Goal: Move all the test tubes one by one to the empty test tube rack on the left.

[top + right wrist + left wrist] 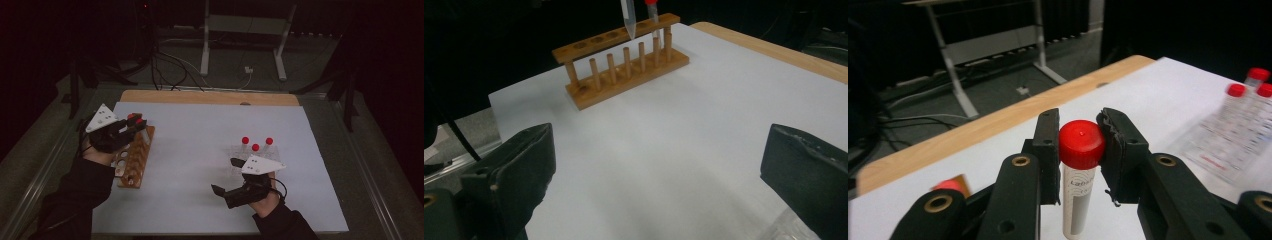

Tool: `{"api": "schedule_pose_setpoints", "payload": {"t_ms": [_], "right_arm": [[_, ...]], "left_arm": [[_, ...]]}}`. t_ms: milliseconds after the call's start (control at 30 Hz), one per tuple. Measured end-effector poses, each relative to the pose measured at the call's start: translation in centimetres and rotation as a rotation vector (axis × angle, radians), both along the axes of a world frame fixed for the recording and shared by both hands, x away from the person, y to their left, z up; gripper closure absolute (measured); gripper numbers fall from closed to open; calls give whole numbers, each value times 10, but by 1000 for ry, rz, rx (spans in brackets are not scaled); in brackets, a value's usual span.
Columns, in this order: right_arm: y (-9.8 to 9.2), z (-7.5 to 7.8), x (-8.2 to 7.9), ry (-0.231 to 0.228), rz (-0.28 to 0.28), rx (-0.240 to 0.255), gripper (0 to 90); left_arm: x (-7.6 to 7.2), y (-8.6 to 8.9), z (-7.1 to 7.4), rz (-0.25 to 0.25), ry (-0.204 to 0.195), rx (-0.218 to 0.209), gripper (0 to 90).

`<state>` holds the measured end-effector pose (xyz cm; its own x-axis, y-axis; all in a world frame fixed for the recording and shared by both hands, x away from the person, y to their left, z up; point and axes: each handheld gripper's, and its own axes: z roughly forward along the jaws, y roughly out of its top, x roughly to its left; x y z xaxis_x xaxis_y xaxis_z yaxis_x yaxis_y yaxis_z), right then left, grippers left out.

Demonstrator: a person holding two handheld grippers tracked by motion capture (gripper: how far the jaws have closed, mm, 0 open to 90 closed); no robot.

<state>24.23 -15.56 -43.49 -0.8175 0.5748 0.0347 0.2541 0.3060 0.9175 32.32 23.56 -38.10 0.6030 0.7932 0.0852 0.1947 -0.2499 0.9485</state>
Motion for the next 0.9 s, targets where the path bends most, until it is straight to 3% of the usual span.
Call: {"api": "schedule_pose_setpoints", "payload": {"t_ms": [467,667,900], "right_arm": [[-2,0,1,6,0,10,15],[-3,0,1,5,-2,12,15],[-5,0,1,6,-4,14,15]], "left_arm": [[26,33,3,155,-16,-27,718],[40,38,-8,212,-1,-36,718],[48,39,-23,233,26,-41,718]]}}
